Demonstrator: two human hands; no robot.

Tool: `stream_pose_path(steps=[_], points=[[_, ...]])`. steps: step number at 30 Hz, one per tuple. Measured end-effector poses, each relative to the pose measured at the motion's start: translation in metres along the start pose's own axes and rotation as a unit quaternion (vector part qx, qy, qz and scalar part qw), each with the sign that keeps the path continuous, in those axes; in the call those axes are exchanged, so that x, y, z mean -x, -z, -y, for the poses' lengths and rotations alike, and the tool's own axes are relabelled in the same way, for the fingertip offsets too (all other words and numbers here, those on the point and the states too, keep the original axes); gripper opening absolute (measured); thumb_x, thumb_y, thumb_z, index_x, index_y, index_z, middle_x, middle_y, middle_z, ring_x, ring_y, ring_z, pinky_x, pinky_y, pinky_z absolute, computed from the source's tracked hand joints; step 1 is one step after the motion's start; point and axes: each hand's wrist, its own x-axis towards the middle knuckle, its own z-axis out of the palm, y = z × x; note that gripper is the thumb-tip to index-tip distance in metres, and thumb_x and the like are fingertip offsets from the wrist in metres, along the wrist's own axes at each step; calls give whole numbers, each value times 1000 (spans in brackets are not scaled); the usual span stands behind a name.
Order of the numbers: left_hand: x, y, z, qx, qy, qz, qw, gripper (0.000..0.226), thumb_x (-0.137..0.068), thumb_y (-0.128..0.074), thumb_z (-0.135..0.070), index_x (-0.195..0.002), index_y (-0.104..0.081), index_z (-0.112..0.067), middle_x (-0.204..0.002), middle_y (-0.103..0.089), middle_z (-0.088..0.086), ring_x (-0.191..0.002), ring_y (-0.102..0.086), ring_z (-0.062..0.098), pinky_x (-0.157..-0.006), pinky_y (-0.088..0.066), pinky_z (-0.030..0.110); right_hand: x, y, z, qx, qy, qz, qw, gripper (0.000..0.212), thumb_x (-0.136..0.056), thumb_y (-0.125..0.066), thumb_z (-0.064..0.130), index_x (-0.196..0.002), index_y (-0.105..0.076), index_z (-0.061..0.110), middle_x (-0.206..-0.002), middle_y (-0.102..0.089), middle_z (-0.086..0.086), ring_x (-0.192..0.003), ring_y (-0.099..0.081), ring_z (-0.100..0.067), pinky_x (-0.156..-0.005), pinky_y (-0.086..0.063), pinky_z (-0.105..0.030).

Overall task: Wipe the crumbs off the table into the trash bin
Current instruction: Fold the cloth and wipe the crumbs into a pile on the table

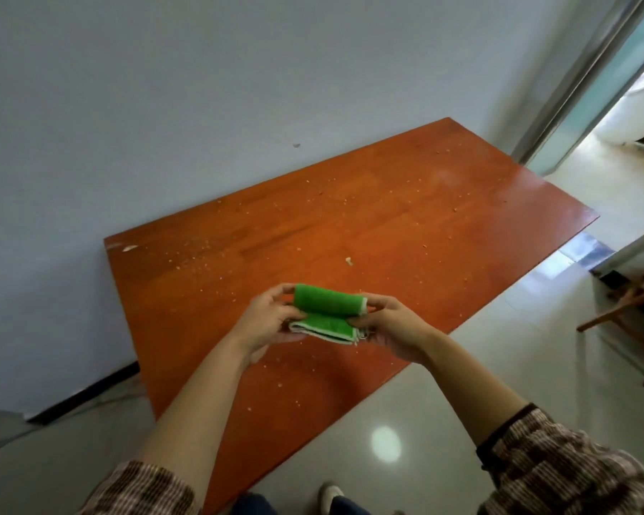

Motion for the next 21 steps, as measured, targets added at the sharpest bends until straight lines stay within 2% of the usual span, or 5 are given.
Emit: stream_pose_path(steps=[4, 8, 11, 14, 21], points=[[-17, 40, -5, 23, 28, 49, 998, 24, -92, -37, 4, -94, -59, -4, -101, -61, 19, -93, -65, 28, -72, -58, 33, -31, -29, 0, 27, 13, -60, 998, 31, -72, -52, -5, -77, -76, 14, -85, -63, -20, -80, -51, -32, -67, -41, -39], [-31, 91, -10, 22, 73, 129, 989, 13, -93, -49, -11, -84, -57, -7, -111, -57, 22, -104, -60, 34, -84, -55, 39, -63, -72, -6, 56, 29, -139, 988, 54, -77, -35, -22, -60, -71, 15, -74, -62, -11, -66, -45, -24, -52, -38, -27], [-37, 122, -10, -53, 63, 117, 990, 15, -87, -56, 4, -80, -54, -9, -99, -56, 15, -96, -60, 28, -74, -57, 32, -79, -108, -16, 11, 21, -187, 982, 49, -77, -34, -21, -73, -71, 11, -86, -61, -16, -76, -48, -28, -62, -41, -34], [-41, 149, -9, 26, 64, 92, 993, 23, -86, -51, 10, -79, -50, -12, -88, -57, 12, -83, -61, 23, -62, -55, 28, -91, -145, -23, -138, 19, -221, 965, 25, -86, -47, -2, -99, -65, 9, -95, -59, -13, -83, -52, -22, -71, -39, -34], [-44, 182, 6, 189, 112, 84, 972, 29, -85, -51, 12, -77, -42, -15, -87, -64, 16, -75, -68, 22, -62, -59, 28, -114, -211, -36, -262, -18, -173, 949, 24, -67, -62, 24, -91, -63, 21, -105, -60, 6, -105, -46, -13, -83, -27, -39]])
